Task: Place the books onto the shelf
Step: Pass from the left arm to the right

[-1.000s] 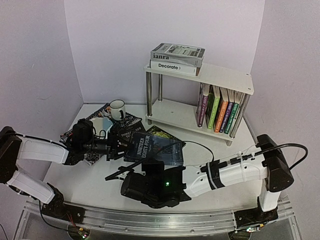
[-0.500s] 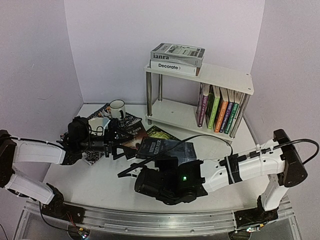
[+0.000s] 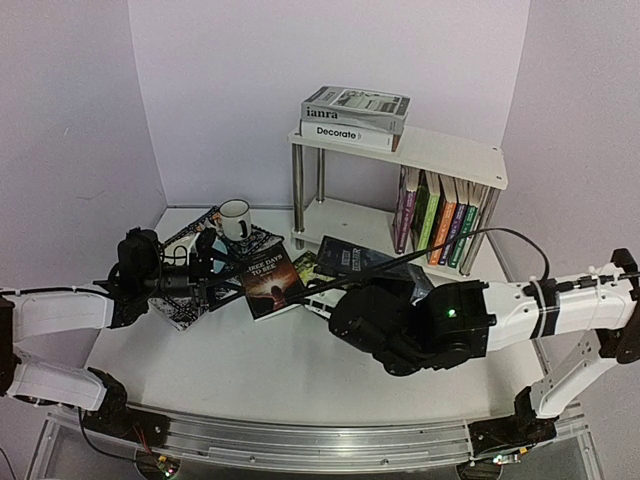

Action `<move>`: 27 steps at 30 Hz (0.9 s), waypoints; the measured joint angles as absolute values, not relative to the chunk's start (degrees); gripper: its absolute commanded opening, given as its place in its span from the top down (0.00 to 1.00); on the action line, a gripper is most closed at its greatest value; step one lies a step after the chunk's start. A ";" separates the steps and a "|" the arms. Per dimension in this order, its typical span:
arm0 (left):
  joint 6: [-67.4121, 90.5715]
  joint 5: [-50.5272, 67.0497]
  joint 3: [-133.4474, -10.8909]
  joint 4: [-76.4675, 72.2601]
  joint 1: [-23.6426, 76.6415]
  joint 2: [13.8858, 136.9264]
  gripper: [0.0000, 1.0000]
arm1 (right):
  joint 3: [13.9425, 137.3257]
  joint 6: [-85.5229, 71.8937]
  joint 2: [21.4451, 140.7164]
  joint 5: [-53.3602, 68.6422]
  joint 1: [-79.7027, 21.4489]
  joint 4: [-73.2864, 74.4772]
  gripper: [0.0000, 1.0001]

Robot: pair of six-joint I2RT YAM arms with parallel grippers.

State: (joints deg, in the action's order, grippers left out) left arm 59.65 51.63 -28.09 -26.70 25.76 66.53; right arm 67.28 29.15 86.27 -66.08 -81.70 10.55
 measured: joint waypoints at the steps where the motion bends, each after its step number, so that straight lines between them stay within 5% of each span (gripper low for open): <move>1: 58.41 51.86 -28.48 -24.74 25.14 65.92 0.00 | 67.21 29.33 85.05 -66.17 -81.64 10.72 1.00; 14: 40.05 40.56 -41.56 4.70 24.16 58.87 0.00 | 68.60 35.04 60.92 -61.91 -81.35 12.35 1.00; 27: 37.47 37.17 -42.29 9.15 24.16 58.16 0.00 | 79.10 39.54 58.00 -58.13 -81.30 11.95 1.00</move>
State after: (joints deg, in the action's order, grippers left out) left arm 37.47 37.17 -42.29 9.15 24.16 58.16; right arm 79.10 39.54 58.00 -58.13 -81.30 11.95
